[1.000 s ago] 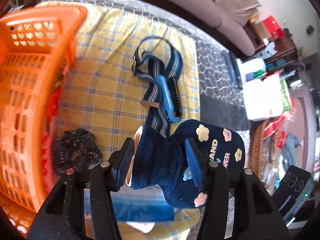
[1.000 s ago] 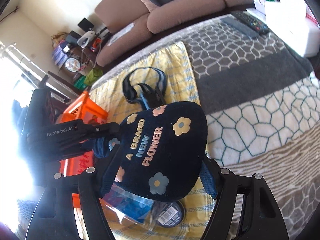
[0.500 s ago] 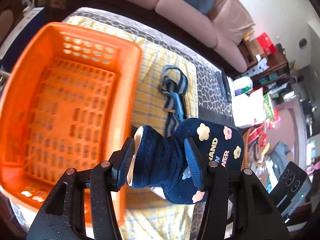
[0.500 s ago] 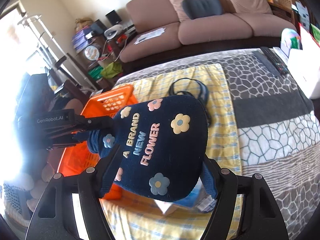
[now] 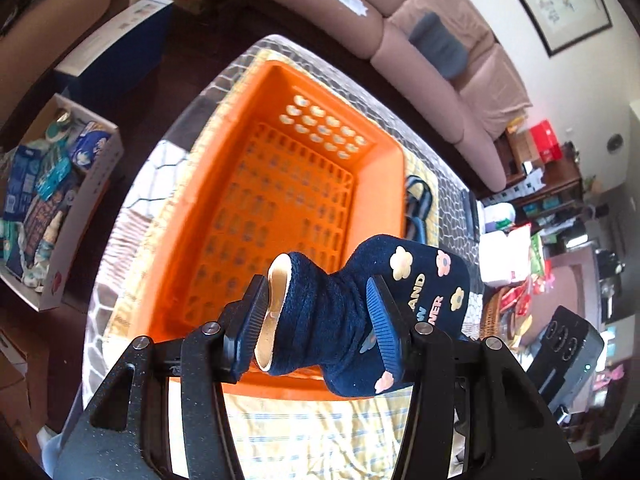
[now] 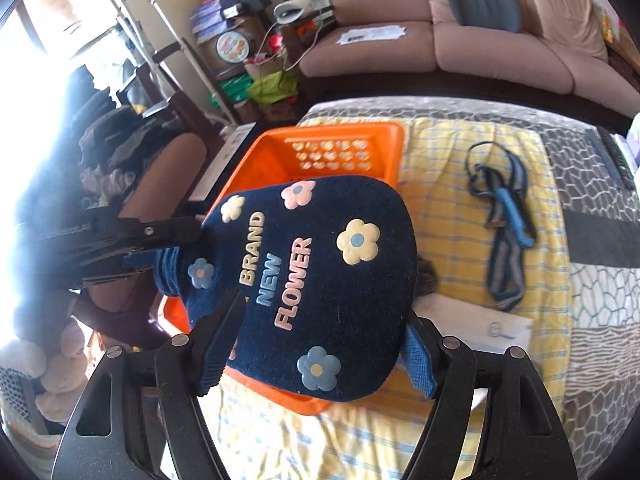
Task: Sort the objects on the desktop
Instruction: 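Lift the navy cover with the left tool and carry it over the orange basket, then open the left tool to drop the navy cover into the basket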
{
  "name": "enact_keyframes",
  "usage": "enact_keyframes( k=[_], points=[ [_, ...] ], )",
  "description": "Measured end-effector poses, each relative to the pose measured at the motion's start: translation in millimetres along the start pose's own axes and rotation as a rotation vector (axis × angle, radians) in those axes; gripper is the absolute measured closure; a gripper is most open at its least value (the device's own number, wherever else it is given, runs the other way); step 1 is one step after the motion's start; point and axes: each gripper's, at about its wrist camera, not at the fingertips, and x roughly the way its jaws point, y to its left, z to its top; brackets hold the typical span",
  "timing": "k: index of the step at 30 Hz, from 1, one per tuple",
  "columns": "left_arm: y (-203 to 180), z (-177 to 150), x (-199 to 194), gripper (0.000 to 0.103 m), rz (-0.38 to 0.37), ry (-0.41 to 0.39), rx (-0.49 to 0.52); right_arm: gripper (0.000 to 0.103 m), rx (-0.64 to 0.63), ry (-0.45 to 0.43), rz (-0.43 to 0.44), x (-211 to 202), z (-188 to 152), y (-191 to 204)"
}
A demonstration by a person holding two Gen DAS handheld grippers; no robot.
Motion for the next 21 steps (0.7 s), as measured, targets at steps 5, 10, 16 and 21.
enact_keyframes(
  k=[5,10,16,21],
  points=[
    [35.8,6.3,-5.0,0.056,-0.005,-0.013,-0.044,0.028,-0.009,0.057,-0.021,37.5,-6.8,27.9],
    [54.9,12.9,8.1,0.056,0.005,0.005,-0.054,0.028,-0.019,0.107,-0.053,65.5,-12.4,40.4],
    [58.6,14.2,26.6,0.056,0.017,0.036,-0.037,0.027,-0.007,0.151,-0.092,83.8,-18.0,35.0],
    [55.0,13.3,34.0,0.057,0.05,0.041,0.007,0.027,-0.027,0.18,-0.111,89.4,-23.6,33.3]
  ],
)
